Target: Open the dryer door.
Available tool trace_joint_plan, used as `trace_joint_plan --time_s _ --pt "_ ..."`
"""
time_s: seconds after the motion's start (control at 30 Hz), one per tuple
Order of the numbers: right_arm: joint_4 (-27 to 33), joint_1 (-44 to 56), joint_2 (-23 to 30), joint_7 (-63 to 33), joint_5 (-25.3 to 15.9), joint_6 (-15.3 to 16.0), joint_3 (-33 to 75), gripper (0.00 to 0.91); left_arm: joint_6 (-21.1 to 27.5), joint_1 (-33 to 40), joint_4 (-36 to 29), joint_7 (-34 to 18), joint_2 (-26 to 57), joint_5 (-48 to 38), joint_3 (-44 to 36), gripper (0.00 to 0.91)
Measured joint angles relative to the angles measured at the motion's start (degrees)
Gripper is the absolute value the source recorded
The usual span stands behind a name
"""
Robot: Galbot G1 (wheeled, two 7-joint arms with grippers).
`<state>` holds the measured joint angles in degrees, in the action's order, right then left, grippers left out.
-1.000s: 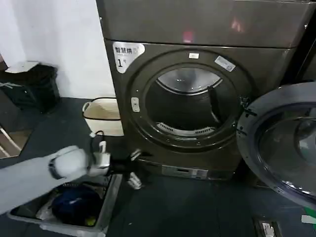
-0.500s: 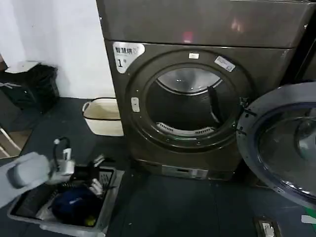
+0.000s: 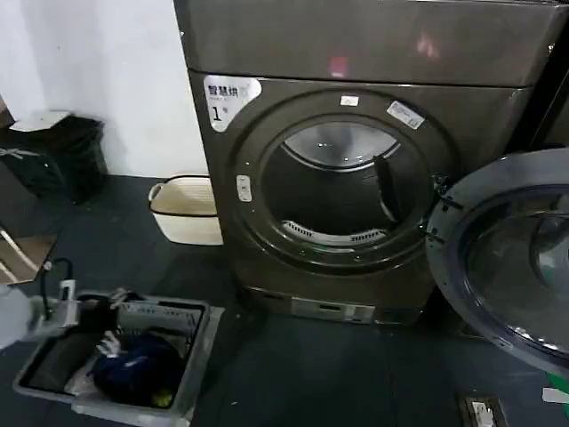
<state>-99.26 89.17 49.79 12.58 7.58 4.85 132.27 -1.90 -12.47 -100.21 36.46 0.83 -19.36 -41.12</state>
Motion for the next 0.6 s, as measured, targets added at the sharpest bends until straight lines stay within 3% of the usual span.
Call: trace_joint_plan --time_s 0.13,0.4,0.6 --pt "0.6 -0.2 -0.1 -0.1 0.0 0.0 0.0 0.907 -0.8 -1.4 1.8 0.2 1.3 1.2 1.2 0.907" --pt "0.9 -1.1 -0.1 -0.1 0.0 -0.2 -0.8 0.907 -1.4 -12.9 2.6 0.2 4.0 2.1 10.5 0.907" --pt "1.4 -1.4 -0.5 -0.1 -0.1 -0.3 -0.7 0.907 -1.8 -15.4 4.4 1.0 4.2 2.6 12.5 0.907"
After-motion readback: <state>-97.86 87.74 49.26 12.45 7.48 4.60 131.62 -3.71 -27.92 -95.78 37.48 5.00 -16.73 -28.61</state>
